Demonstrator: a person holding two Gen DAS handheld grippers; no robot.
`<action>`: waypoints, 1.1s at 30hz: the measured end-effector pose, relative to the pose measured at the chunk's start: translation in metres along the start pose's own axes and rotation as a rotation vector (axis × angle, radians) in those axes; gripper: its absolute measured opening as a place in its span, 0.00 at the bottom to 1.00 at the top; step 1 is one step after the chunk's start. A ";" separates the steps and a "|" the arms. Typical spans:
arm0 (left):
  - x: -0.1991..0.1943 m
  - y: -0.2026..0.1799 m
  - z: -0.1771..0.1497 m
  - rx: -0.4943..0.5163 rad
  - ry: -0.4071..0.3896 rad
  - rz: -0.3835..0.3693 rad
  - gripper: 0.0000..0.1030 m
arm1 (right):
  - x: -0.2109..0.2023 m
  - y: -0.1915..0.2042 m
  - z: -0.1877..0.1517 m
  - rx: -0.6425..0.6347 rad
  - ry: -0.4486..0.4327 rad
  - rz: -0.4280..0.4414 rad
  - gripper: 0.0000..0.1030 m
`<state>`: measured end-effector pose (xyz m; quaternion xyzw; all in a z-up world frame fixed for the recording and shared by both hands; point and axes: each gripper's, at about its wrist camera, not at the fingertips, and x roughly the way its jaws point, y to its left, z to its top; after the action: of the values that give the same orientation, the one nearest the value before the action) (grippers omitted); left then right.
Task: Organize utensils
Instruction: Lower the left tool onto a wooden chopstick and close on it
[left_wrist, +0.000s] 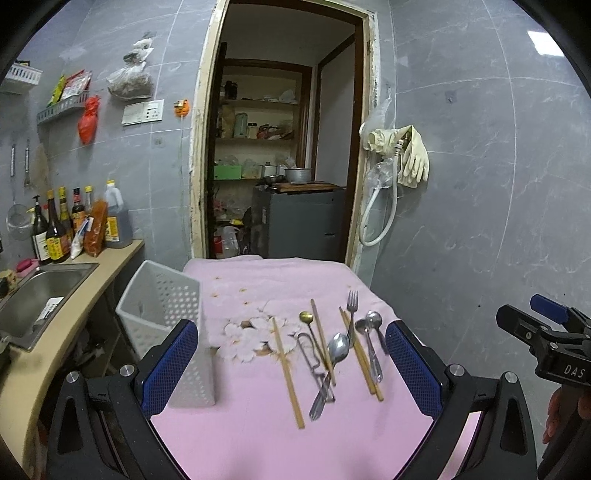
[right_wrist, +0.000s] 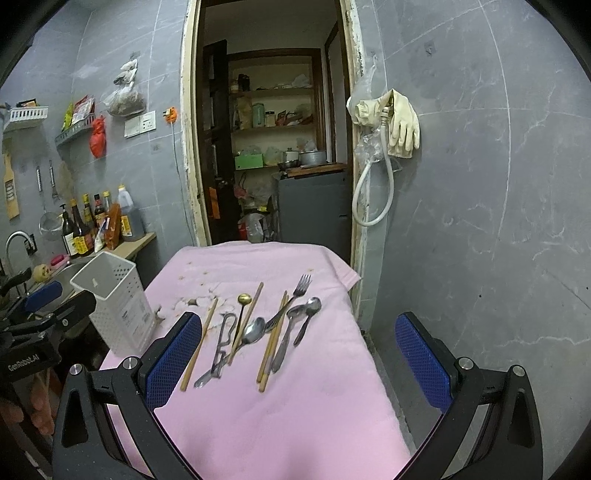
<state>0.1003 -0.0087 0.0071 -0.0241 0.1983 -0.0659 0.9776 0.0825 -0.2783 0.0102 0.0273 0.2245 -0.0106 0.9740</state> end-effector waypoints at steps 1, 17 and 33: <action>0.005 -0.002 0.002 0.001 0.000 -0.001 0.99 | 0.005 -0.002 0.002 -0.002 0.000 0.002 0.99; 0.131 -0.028 0.016 -0.011 0.087 0.031 0.99 | 0.144 -0.034 0.032 -0.065 0.063 0.080 0.99; 0.253 -0.031 0.000 -0.040 0.217 -0.012 0.85 | 0.289 -0.051 0.015 -0.063 0.182 0.217 0.99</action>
<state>0.3273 -0.0745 -0.0883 -0.0374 0.3040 -0.0702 0.9494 0.3473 -0.3322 -0.1059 0.0217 0.3078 0.1042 0.9455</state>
